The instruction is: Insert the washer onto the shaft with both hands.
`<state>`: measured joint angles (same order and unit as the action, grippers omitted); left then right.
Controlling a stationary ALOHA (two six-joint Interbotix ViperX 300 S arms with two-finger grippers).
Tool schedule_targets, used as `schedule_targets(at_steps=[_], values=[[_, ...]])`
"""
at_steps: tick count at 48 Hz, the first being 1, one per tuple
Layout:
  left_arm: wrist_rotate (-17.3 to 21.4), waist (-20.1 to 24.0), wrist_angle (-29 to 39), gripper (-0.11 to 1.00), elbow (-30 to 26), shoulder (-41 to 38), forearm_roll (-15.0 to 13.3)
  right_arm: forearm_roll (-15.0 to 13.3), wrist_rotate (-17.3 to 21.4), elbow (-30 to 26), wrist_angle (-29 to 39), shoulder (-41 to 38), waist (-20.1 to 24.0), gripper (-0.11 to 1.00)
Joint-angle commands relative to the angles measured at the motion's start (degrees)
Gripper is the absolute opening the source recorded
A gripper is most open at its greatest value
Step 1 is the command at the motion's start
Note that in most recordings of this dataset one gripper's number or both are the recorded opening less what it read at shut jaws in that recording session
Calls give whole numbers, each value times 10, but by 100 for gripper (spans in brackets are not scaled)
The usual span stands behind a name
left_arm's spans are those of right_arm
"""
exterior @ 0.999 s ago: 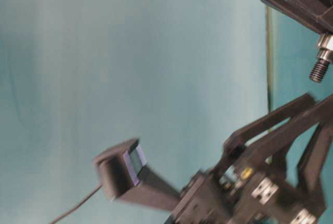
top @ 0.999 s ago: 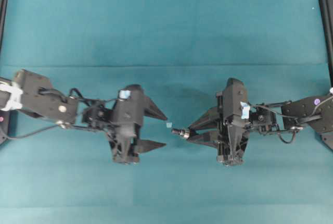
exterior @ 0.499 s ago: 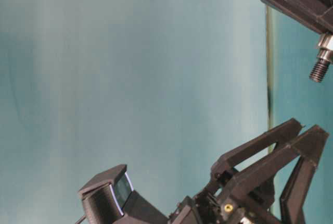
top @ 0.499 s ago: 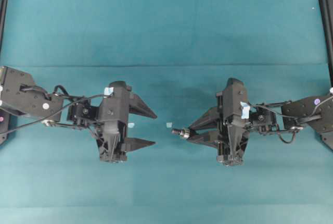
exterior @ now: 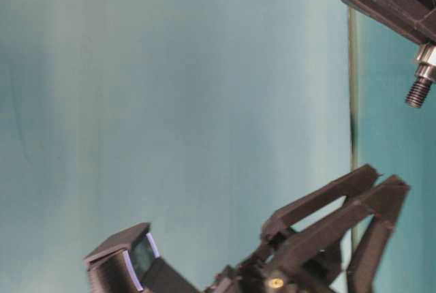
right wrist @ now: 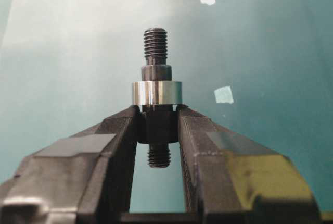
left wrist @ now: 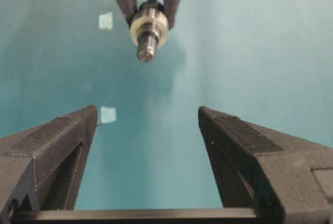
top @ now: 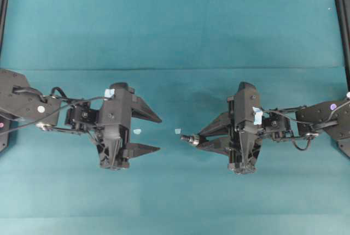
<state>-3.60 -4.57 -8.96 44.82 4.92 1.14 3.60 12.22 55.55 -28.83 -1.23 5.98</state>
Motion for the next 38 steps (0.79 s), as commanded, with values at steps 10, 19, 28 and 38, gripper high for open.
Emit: schedule_targets(at_steps=[10,19,28,38], values=[[-1,11,-1,85,-4,24,1,-1,3,-9,-4,5,0,0],[-1,11,-1,85,-4,25,2,-1,3,-9,-4,5,0,0],[-1,11,-1,84,-4,25,2,-1,3,-9,-4,5,0,0],[-1,11,-1,84,-3,25,1,-1,3,-8,-4,5,0,0]])
